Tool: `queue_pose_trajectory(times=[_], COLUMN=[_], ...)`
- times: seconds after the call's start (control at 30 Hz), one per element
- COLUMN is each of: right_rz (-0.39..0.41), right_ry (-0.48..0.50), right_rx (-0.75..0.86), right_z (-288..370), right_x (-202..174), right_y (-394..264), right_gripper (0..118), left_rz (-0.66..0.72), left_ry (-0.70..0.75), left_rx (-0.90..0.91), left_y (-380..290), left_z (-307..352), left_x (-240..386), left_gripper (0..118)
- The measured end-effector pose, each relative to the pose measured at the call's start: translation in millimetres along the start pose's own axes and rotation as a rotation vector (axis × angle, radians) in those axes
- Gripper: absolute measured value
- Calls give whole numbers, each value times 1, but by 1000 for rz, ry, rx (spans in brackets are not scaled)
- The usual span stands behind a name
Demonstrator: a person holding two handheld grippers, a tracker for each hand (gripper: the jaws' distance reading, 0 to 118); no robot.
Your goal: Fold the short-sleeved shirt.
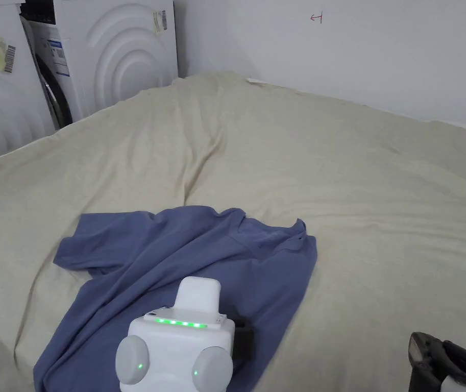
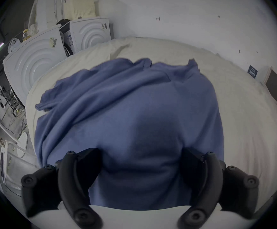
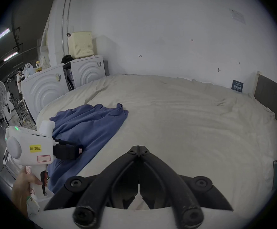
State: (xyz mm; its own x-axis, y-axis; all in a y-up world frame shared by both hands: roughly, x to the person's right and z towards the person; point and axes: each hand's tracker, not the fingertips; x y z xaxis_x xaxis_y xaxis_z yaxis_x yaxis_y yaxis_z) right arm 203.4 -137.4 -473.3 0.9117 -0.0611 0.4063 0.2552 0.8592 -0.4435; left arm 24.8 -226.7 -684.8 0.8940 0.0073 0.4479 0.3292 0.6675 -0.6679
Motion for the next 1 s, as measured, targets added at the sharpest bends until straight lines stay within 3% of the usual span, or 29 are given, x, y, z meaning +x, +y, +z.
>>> queue_pose_trajectory(times=[0.03, 0.07, 0.2, 0.43, 0.57, 0.9, 1.0], right_rz=[-1, -3, -10, -16, -38, -105, -118], right_ry=[0, 1, 2, -7, -32, -113, -158], right_rx=[-1, -1, -1, 15, 43, 185, 228], right_z=[1, 2, 5, 21, 38, 111, 136], right_x=[1, 1, 3, 10, 20, 58, 71], right_y=[0, 0, 0, 2, 7, 19, 18], right_gripper=[0, 0, 0, 0, 0, 0, 0], left_rz=[26, 31, -14, 58, 32, 4, -31], left_ry=[2, -5, 96, 53, 80, 69, -5], left_rx=[23, 17, 55, 59, 94, 416, 496], left_y=[0, 2, 3, 12, 22, 84, 103], left_z=[2, 11, 20, 37, 57, 184, 221], left_x=[-1, -2, -2, -10, -9, 12, 34], left_gripper=[97, 85, 16, 10, 8, 8, 8])
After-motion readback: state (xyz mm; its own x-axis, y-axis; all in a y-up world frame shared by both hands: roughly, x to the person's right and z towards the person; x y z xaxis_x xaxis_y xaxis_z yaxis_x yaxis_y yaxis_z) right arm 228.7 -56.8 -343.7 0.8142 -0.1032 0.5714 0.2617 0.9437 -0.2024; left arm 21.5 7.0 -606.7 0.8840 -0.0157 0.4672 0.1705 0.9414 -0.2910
